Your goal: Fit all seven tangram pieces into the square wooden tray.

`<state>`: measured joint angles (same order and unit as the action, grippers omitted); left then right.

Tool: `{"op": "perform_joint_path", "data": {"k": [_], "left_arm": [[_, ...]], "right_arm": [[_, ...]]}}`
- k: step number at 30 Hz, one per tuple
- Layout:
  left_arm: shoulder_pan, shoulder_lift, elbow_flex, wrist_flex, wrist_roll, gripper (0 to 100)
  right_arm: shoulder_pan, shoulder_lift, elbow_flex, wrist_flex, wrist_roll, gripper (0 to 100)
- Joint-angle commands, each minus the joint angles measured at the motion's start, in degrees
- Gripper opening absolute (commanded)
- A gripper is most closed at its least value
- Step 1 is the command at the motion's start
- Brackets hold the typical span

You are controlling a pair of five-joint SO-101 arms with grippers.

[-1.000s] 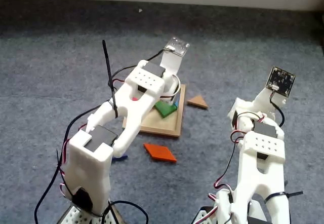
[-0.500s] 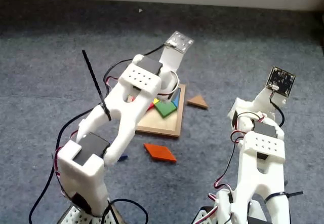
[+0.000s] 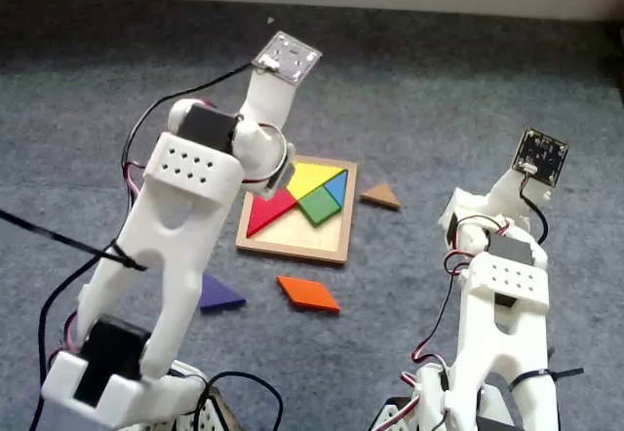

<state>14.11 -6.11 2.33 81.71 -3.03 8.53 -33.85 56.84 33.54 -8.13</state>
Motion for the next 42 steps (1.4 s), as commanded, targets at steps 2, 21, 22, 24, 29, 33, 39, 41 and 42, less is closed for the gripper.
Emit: {"op": "perform_joint_path", "data": {"k": [2, 21, 22, 24, 29, 33, 39, 41, 42], "left_arm": [[6.5, -15.3, 14.3, -1.5, -6.5, 18], [19.9, -3.0, 37.0, -22.8, -16.5, 29], [20.5, -1.7, 37.0, -23.4, -16.5, 29], [21.4, 0.7, 36.9, -24.4, -16.5, 29], [20.9, 4.4, 33.9, -23.6, -16.5, 29], [21.5, 7.5, 32.0, -23.5, -16.5, 21], [22.1, 9.2, 31.0, -23.5, -16.5, 10], [22.0, 9.2, 31.0, -23.5, -16.4, 7], [21.9, 9.1, 30.8, -23.4, -16.4, 5]], "right_arm": [[0.6, -1.8, -0.3, -1.3, -0.2, 1.3], [0.7, -1.8, -0.3, -1.4, -0.2, 1.3], [0.7, -1.8, -0.3, -1.4, -0.2, 1.3], [0.7, -1.8, -0.3, -1.4, -0.2, 1.3], [0.7, -1.8, -0.5, -1.4, -0.2, 1.3], [0.7, -1.8, -0.5, -1.4, -0.2, 1.3], [0.7, -1.8, -0.5, -1.4, -0.2, 1.3], [0.7, -1.8, -0.5, -1.4, -0.2, 1.3], [0.7, -1.8, -0.5, -1.4, -0.2, 1.3]]}}
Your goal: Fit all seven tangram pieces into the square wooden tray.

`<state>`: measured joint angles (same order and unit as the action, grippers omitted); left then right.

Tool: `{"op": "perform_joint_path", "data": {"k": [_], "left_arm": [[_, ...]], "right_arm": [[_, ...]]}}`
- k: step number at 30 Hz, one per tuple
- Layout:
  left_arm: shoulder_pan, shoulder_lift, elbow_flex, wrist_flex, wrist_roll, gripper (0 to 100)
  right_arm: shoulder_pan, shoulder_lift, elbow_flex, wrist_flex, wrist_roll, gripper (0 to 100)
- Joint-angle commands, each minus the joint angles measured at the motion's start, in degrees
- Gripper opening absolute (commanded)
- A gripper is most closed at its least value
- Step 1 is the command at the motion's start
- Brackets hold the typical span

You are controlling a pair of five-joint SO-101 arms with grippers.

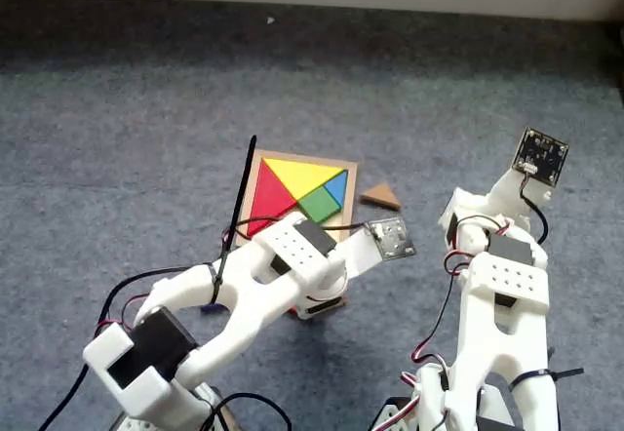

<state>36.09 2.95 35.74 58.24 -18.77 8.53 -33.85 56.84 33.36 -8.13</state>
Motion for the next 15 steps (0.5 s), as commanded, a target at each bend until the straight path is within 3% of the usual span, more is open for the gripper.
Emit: {"op": "perform_joint_path", "data": {"k": [1, 9, 15], "left_arm": [[-0.1, 0.0, -2.7, 0.1, -0.5, 4], [-1.2, -12.1, -2.3, 2.9, -0.4, 0], [-10.3, -22.7, -2.7, 3.1, -0.6, 1]], "right_arm": [[0.7, -1.8, -0.5, -1.2, -0.2, 1.3], [0.7, -1.8, -0.5, -1.2, -0.2, 1.3], [0.7, -1.8, -0.4, -1.2, -0.2, 1.3]]}}
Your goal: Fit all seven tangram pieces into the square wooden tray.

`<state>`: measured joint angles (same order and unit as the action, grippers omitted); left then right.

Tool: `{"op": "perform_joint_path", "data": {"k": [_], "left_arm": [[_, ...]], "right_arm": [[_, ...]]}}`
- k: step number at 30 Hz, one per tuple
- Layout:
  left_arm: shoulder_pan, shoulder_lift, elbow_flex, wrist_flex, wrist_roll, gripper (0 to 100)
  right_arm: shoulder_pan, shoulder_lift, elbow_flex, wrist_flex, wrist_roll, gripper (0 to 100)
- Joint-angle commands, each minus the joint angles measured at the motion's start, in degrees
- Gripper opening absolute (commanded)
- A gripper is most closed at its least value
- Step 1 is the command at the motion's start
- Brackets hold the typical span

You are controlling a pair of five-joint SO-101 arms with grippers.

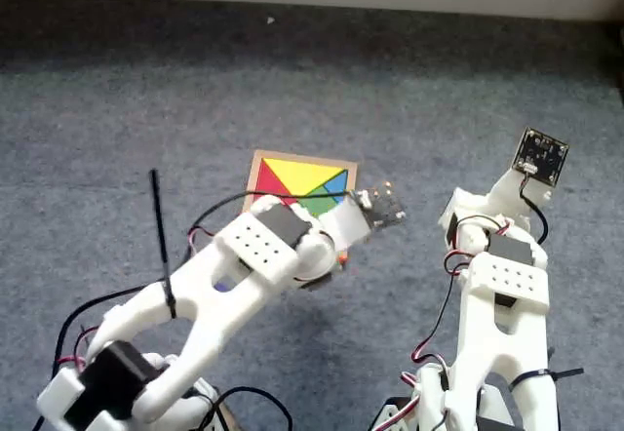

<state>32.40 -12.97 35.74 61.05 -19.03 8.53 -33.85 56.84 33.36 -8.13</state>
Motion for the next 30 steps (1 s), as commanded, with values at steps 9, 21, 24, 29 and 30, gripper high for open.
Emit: {"op": "perform_joint_path", "data": {"k": [9, 21, 24, 29, 30], "left_arm": [[-13.1, 1.9, -2.7, -8.6, -4.0, 1], [-14.6, 7.2, -2.5, -14.1, -4.3, 1], [-14.8, 7.3, -2.3, -14.8, -4.2, 1], [-14.9, 7.3, -1.3, -16.1, -1.4, 1], [-14.9, 7.3, -0.6, -17.2, -0.4, 1]], "right_arm": [[0.7, -1.8, -0.4, -1.2, -0.2, 1.3], [0.7, -1.8, -0.6, -1.2, -0.2, 1.3], [0.7, -1.8, -0.6, -1.2, -0.2, 1.3], [0.6, -1.8, -0.6, -1.2, -0.2, 1.3], [0.5, -1.8, -0.6, -1.2, -0.2, 1.3]]}}
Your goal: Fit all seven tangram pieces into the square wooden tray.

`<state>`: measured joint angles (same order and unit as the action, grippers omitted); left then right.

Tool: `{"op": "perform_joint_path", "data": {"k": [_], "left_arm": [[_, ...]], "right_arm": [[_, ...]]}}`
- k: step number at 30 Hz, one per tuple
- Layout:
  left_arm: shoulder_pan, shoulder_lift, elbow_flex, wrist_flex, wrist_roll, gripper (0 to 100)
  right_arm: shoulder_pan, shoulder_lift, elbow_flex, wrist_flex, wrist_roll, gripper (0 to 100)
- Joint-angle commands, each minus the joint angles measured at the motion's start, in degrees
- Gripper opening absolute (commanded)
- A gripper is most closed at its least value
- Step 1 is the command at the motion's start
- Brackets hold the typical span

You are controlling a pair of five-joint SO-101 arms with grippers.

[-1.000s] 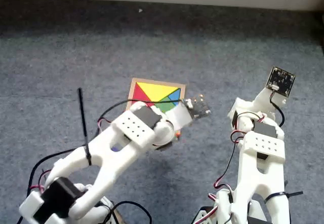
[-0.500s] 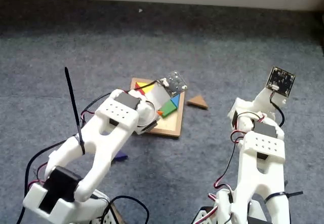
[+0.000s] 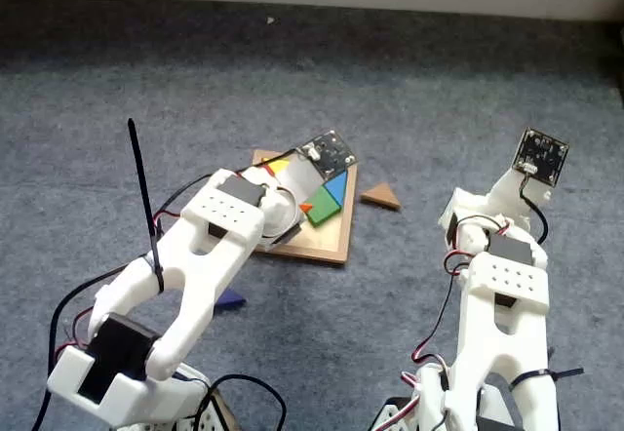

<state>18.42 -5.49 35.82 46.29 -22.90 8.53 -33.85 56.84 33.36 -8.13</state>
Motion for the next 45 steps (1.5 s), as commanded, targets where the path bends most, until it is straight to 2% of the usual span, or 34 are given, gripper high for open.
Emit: {"op": "perform_joint_path", "data": {"k": [1, 4, 15, 22, 32, 36, 39, 41, 45], "left_arm": [[-0.9, -0.1, 0.2, -3.6, 4.0, 1], [-1.0, -0.1, 2.2, -6.1, 4.0, 1], [-1.8, 2.7, 1.7, -6.4, 4.1, 1], [-1.5, 6.0, -3.0, -1.9, 4.1, 1], [-1.7, 6.6, -3.1, -1.8, 4.1, 1], [-1.9, 6.6, -3.1, -1.8, 4.3, 10], [-2.5, 6.6, -3.0, -1.8, 9.1, 18], [-3.7, 6.6, -3.3, -1.8, 11.3, 20], [-3.9, 6.6, -3.9, -1.5, 11.2, 20]], "right_arm": [[0.5, -1.8, -0.6, -1.2, -0.2, 1.3], [0.5, -1.8, -0.5, -1.2, -0.2, 1.3], [0.6, -1.8, -0.3, -1.2, -0.2, 1.3], [0.6, -1.8, -0.3, -1.2, -0.2, 1.3], [0.6, -1.8, -0.4, -1.2, -0.2, 1.3], [0.6, -1.8, -0.4, -1.2, -0.2, 1.3], [0.6, -1.8, -0.4, -1.2, -0.2, 1.3], [0.6, -1.8, -0.4, -1.2, -0.2, 1.3], [0.6, -1.8, -0.4, -1.2, -0.2, 1.3]]}}
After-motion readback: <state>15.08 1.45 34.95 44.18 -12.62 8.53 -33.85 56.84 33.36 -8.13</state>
